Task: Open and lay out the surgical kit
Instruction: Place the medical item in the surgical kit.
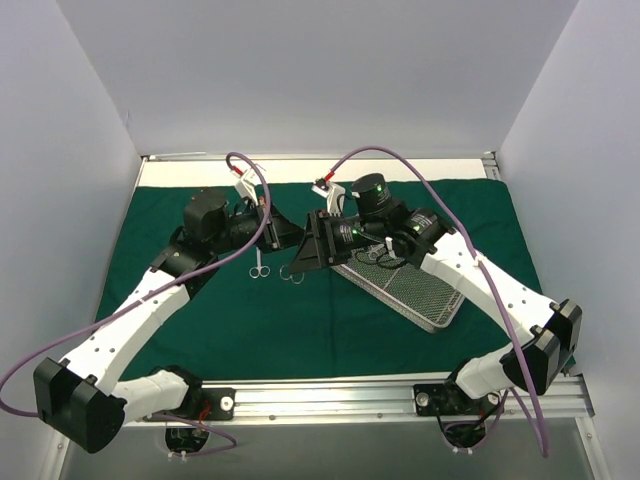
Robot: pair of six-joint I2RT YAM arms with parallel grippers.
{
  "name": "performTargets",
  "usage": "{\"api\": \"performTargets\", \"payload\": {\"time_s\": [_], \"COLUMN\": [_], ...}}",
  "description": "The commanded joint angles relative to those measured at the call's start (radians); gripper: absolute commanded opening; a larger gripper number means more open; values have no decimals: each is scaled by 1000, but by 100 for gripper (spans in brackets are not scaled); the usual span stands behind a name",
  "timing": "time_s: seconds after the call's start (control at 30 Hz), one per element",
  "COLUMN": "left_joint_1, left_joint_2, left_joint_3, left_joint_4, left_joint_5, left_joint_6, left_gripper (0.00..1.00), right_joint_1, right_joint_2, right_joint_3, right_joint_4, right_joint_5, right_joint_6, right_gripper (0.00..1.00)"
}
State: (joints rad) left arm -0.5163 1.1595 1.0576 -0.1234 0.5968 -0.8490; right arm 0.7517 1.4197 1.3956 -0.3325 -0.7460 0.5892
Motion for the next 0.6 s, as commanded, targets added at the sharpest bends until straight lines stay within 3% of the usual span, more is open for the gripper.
{"api": "performTargets", "payload": {"time_s": [0.0,0.2,0.33,0.4,0.57], "left_joint_1": [10,16,25,27,27], "left_joint_2": [-38,-63,-70,-70,-67], "left_joint_3": [-25,-88,-110,-113,-113], "left_joint_4": [178,301,341,352,378], "left_joint_5": [14,-3,-8,-9,-9], "left_joint_6": [-79,-165,-202,-209,-228], "left_gripper": [2,2,2,2,2], "right_joint_1": [-8,-15,-17,-17,-17], "right_joint_2": [10,10,5,5,5], "right_joint_3": [2,-15,-30,-33,-30], "right_joint_4": [72,95,113,116,121], "right_joint_5": [-61,-75,-84,-82,-84], "right_joint_6": [20,29,34,37,35], "right_gripper": [52,30,5,0,0]}}
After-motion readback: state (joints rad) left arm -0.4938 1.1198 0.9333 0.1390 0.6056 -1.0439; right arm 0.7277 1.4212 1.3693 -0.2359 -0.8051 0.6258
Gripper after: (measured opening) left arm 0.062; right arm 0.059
